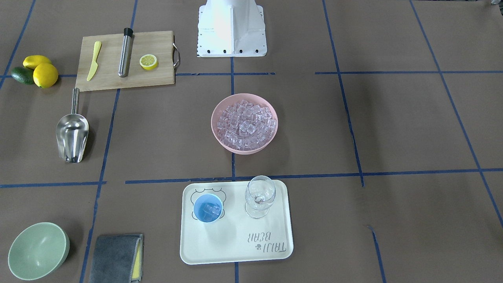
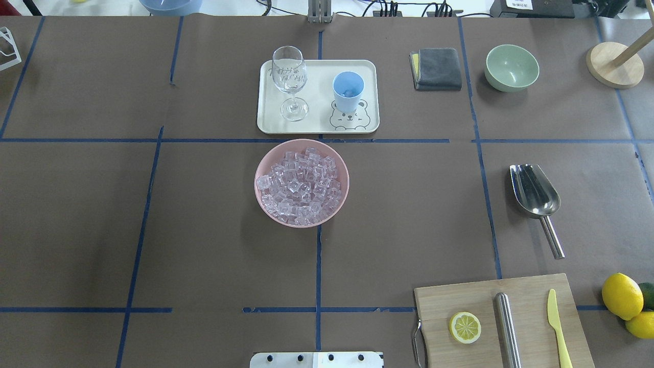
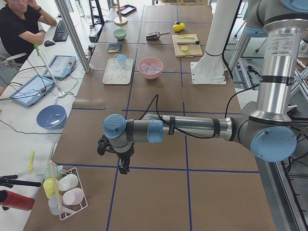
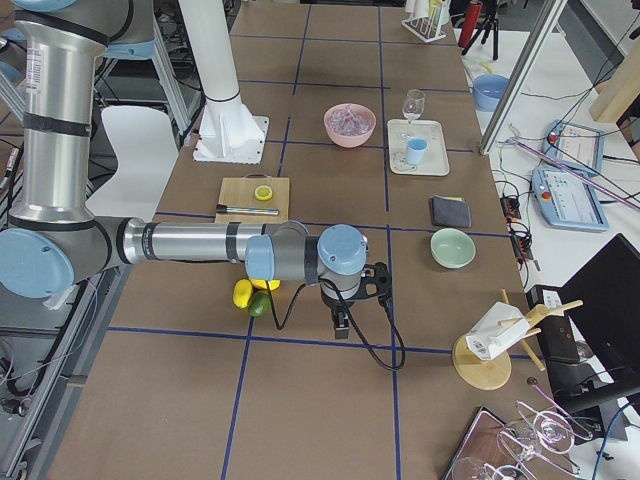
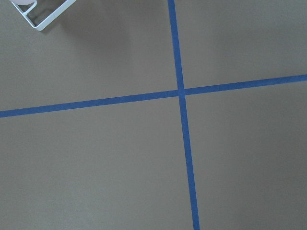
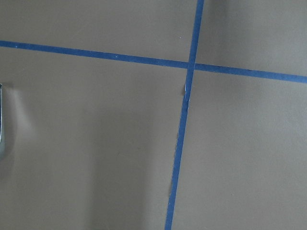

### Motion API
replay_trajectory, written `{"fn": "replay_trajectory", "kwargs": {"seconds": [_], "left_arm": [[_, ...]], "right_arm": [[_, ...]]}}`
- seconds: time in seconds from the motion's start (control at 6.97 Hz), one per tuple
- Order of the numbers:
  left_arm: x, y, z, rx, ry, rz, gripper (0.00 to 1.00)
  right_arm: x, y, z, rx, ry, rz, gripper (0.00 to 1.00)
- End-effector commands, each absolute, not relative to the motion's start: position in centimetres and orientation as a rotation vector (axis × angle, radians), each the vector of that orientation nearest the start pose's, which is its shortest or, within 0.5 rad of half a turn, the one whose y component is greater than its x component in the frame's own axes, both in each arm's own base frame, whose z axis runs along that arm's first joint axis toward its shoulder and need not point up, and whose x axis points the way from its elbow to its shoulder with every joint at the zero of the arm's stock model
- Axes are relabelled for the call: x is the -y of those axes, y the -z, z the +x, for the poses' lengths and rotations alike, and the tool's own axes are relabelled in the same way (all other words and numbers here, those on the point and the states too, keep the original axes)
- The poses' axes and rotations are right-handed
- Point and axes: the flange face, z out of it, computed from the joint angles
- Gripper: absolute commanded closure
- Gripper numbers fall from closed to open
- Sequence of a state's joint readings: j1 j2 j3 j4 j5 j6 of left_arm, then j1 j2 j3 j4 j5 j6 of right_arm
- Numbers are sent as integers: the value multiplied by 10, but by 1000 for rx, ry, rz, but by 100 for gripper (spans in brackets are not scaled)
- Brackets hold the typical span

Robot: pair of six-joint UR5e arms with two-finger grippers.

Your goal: Put ice in cup with scoop

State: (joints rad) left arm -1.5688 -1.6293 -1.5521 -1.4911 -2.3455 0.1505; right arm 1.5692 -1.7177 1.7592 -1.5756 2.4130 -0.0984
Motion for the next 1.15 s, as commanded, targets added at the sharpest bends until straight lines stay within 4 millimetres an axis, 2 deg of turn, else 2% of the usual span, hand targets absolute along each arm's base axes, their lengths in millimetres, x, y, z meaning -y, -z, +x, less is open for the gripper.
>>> {"fn": "replay_trajectory", "kwargs": {"seconds": [0.0,0.29,0.57,1.0], "left_arm": [[514,-646,-63,-776,-129,20,0],[514,-648,-62,-778,-120,11,0],[514,-649,-62,-778,-118,9,0],[515,-648,-62,-778,-118,11,0]], "right_arm": [[433,-628,58,838,110,80,0],[433,-628,58,839,91,71,0],[441,-621,59,836,-22,36,0],[442,-625,61,797,-29,34,0]]}}
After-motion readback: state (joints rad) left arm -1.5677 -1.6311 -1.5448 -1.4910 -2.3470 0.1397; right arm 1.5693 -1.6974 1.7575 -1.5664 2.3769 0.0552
